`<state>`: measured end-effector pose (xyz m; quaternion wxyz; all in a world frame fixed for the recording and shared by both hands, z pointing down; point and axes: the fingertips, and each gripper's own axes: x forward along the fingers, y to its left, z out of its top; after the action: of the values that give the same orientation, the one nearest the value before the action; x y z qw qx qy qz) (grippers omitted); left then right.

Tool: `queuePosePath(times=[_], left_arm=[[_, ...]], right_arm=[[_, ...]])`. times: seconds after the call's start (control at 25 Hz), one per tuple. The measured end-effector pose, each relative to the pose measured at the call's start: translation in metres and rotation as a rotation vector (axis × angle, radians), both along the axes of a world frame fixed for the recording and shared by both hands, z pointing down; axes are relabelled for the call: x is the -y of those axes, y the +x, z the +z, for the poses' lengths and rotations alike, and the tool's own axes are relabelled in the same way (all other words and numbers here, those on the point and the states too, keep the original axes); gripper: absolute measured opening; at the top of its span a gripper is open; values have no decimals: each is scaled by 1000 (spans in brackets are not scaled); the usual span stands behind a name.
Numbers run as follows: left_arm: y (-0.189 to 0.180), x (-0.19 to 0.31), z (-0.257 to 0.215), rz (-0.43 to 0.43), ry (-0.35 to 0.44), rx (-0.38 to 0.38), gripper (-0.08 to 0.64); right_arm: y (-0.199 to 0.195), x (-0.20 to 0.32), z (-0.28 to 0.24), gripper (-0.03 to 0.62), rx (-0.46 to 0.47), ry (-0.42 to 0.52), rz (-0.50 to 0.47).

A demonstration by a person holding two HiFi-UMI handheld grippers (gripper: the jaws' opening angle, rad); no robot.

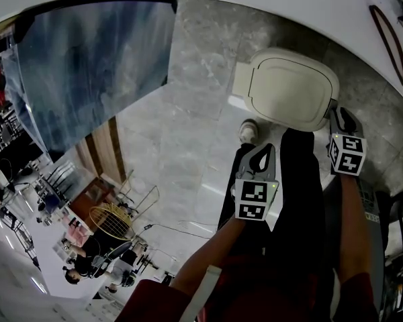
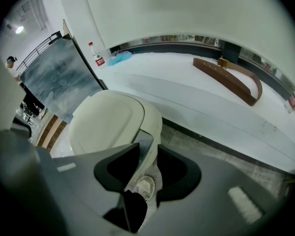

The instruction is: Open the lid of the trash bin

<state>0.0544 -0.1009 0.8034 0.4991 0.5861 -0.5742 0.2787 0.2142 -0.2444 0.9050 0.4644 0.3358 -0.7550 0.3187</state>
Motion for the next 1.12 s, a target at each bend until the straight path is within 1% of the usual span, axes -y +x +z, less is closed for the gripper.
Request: queuePosePath(times=[0.12, 0.28, 0.56, 0.72, 0.8, 0.96, 1.12], left_arm=[[1, -2, 0, 2, -5, -1, 6], [2, -2, 0, 2, -5, -3, 6], [1, -4, -6, 3, 4, -1, 6], [-3, -5, -13, 6, 19, 2, 6], [-7, -6, -17, 7, 29, 5, 6], [-17, -4, -29, 2, 57, 19, 6], [-28, -6, -46, 4, 90, 30, 6]], right_arm=[[3, 1, 2, 136, 8, -22, 26], [5, 2, 4, 143, 21, -42, 50], [4, 3, 2, 153, 8, -47, 50], [6, 2, 0, 187, -10, -58, 65], [5, -1, -2, 186, -22, -70, 59], [1, -15, -14, 186, -32, -62, 24], [-5, -35, -33, 186, -28, -64, 25]])
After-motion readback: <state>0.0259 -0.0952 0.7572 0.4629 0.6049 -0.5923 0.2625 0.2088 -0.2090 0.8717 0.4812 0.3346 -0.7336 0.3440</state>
